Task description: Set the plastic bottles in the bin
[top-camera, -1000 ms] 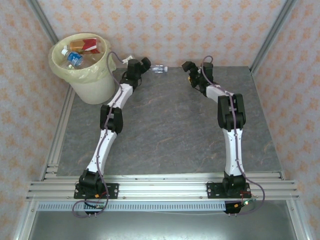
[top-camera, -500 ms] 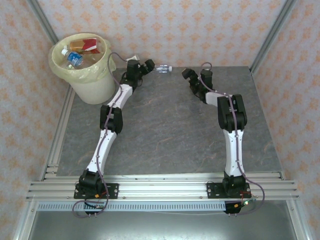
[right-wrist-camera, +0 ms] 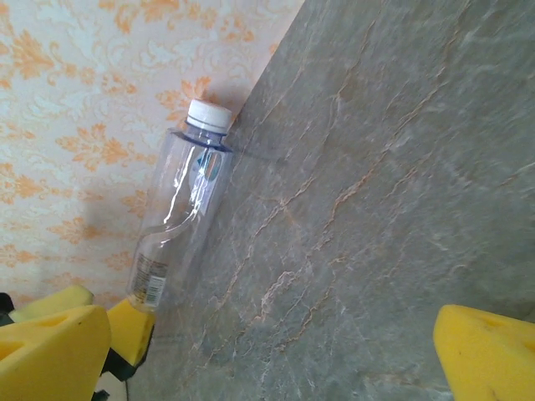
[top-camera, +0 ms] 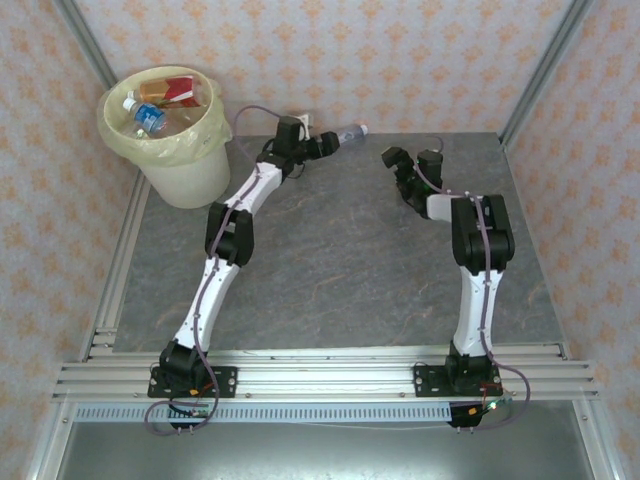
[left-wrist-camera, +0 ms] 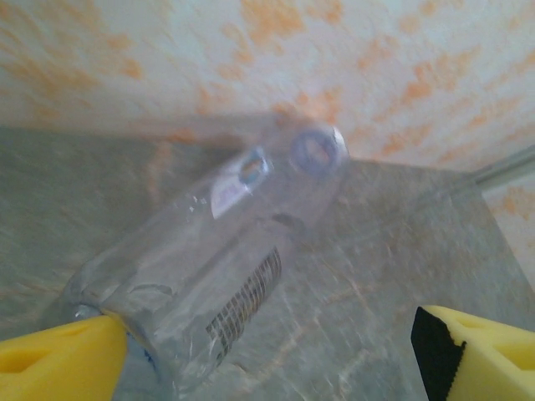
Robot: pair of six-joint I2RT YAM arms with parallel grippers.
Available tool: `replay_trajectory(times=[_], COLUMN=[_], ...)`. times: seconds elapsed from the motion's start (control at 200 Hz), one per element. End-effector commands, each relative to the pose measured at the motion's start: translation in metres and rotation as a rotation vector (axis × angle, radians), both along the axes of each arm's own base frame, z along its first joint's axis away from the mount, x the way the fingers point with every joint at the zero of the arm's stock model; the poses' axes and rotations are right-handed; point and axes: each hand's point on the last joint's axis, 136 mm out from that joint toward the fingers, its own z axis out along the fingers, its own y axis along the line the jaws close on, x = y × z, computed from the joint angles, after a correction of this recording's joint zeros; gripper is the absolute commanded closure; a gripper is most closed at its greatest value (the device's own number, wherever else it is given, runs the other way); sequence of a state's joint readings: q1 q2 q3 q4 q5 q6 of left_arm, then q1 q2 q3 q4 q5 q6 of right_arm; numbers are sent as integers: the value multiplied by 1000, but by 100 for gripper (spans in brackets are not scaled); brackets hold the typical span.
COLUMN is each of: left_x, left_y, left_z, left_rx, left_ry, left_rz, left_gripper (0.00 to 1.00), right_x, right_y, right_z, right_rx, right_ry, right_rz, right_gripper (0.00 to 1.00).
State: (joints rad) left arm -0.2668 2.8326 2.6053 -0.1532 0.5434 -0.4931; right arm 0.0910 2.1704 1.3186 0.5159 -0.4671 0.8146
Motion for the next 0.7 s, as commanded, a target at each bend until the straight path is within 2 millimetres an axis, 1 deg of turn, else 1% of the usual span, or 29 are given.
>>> replay_trajectory(times=[0.0, 0.085, 0.135, 0.21, 0.235, 0.315, 0.39, 0.47, 0.55, 0.636, 0.646, 0.656, 0.696], left_x=[-28, -46, -55, -66, -70, -76, -72, -59, -46, -34, -32, -31, -26], left_y=[-24, -39, -46, -50, -51, -47, -29, -13, -8, -2, -1, 0, 5], left_z=[27, 25, 28, 29, 33, 42, 49, 53, 54, 51, 53, 50, 49], left_rx=[49, 70, 70, 67, 64, 69, 112, 134, 158, 232, 240, 252, 292], left_ry=[-4, 8, 10, 16, 13, 5, -9, -13, -17, -34, -41, -40, -50], left_rz=[-93, -130, -148, -160, -164, -145, -69, -7, 5, 26, 30, 36, 55], left_gripper=[10, 10, 10, 10, 10, 10, 7, 2, 0, 0, 0, 0, 0], right_x=[-3, -8, -10, -12, -12, -13, -14, -15, -16, -15, -15, -15, -14], right_y=[-14, -18, -20, -20, -21, -20, -20, -20, -20, -21, -20, -20, -19], right_z=[35, 32, 30, 27, 26, 22, 22, 22, 20, 17, 17, 17, 16], right_rx=[-4, -27, -44, -57, -59, -59, -56, -56, -61, -66, -66, -66, -66], right_ry=[-48, -11, 10, 35, 42, 60, 65, 69, 80, 86, 86, 87, 87], right_rz=[-34, -41, -41, -39, -39, -38, -37, -37, -33, -31, -30, -30, -28], right_gripper=[1, 1, 1, 1, 1, 1, 1, 1, 1, 1, 1, 1, 1])
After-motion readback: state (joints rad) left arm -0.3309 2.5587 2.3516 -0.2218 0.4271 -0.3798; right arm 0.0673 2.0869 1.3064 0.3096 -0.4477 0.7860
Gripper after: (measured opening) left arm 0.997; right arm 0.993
